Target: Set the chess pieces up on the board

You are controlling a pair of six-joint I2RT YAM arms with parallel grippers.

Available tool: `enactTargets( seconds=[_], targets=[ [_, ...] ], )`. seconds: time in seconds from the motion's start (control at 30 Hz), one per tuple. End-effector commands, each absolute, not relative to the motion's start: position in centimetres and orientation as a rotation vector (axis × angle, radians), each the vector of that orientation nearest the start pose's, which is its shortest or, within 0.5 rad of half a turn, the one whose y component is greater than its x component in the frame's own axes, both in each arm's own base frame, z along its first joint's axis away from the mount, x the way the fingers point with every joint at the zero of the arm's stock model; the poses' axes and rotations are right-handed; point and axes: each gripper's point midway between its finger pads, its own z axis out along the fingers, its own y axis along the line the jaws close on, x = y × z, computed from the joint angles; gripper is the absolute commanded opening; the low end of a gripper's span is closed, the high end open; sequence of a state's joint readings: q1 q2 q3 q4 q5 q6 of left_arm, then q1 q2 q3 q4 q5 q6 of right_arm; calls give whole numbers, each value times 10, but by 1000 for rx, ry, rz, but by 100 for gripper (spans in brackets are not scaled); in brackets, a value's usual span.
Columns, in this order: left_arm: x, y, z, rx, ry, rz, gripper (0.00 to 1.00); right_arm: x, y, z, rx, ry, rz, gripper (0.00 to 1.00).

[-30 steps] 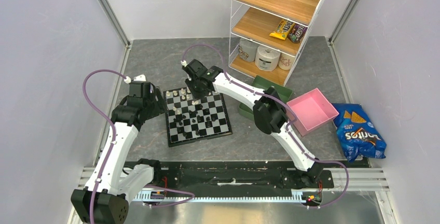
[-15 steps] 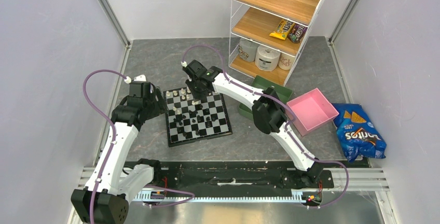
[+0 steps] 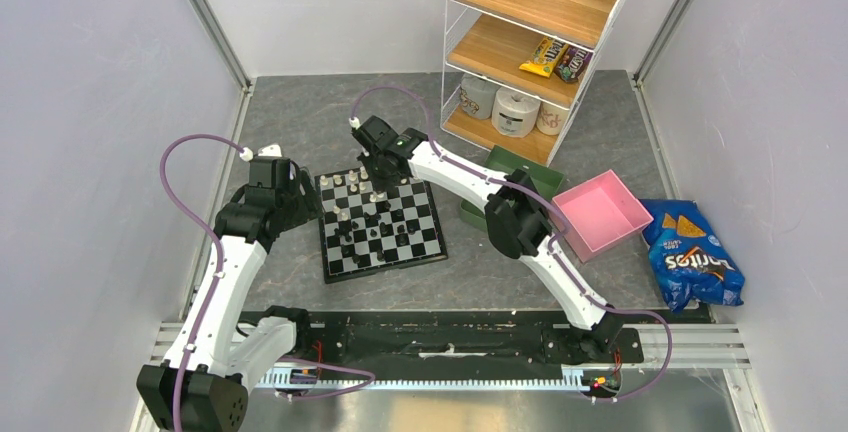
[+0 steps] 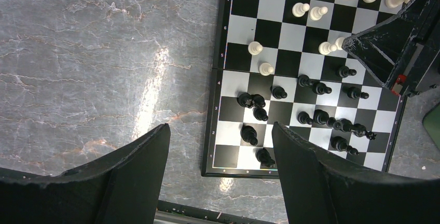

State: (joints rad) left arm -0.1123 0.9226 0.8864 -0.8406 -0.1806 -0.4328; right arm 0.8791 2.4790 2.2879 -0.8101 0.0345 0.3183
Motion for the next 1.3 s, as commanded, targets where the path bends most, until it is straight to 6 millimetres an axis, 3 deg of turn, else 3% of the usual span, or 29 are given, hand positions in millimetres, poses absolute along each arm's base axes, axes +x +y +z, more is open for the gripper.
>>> enactTargets(
  seconds=[0.0,0.4,1.27],
  targets=[
    [241,-11,163,-478,2356,-37,79,390,451,75,-646,2455,366,16],
    [242,-12,163,-478,2356,-40,79,416,432,77,-557,2443,325,16],
    [242,-12,162,-479,2360,-44,80,404,439,66,-573,2490,405,15]
  ],
)
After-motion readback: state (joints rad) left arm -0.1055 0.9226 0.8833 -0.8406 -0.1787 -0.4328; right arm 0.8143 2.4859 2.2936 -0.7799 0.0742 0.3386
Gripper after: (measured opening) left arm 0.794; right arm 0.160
